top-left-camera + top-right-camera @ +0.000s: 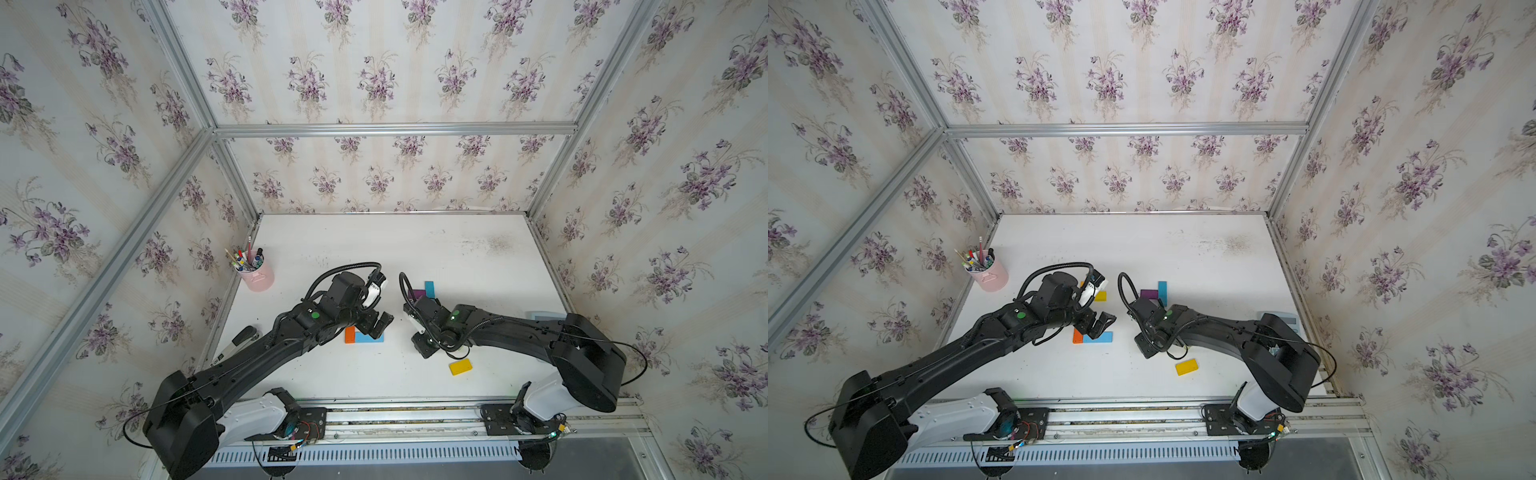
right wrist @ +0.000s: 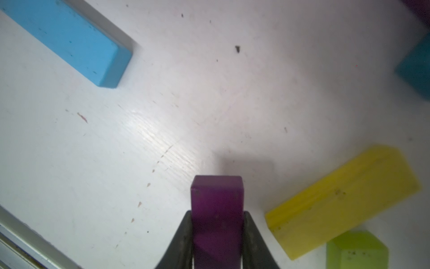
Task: Assemble the letter t with building blocks
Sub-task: Pick up the building block from the center of the board, then assemble the building block at the center of the board.
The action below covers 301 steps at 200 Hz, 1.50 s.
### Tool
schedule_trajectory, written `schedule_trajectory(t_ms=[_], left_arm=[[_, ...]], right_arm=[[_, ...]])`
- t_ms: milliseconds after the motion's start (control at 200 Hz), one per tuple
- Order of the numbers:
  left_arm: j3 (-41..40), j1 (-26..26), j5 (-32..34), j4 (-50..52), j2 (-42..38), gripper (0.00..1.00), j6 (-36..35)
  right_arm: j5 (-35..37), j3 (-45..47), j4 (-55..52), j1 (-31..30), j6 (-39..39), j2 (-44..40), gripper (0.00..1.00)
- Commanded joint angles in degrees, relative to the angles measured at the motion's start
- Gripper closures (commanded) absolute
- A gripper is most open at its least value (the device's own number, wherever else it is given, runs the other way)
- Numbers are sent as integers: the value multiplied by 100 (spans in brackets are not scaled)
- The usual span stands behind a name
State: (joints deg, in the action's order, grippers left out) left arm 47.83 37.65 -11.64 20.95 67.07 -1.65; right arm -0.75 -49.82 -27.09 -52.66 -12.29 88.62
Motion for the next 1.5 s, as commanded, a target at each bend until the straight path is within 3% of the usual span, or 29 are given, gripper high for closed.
schedule_trajectory(t_ms=[0, 220, 425, 729, 1059, 1184, 1499], left_arm=[[150, -29, 47, 316, -46, 0, 163], [281, -365, -66, 633, -392, 0, 105], [389, -624, -241, 697, -123, 0, -10], [234, -1039, -1028, -211, 426, 0, 106], [498, -1272, -1671, -712, 1215, 0, 151], [535, -1372, -1830, -866, 1350, 0, 158], [602, -1574, -2225, -1128, 1733, 0, 201]], right_arm=[[-69, -153, -118, 196, 430, 25, 81], [-358, -370, -206, 717, 954, -205, 81], [-218, -764, -485, 1192, 1399, -233, 82], [-139, -810, -260, 1900, 2113, -508, 79], [-201, -309, 412, 2102, 3781, -1092, 77], [-574, -474, 285, 2720, 4209, -1034, 78], [-1225, -626, 280, 3290, 5550, -602, 76]])
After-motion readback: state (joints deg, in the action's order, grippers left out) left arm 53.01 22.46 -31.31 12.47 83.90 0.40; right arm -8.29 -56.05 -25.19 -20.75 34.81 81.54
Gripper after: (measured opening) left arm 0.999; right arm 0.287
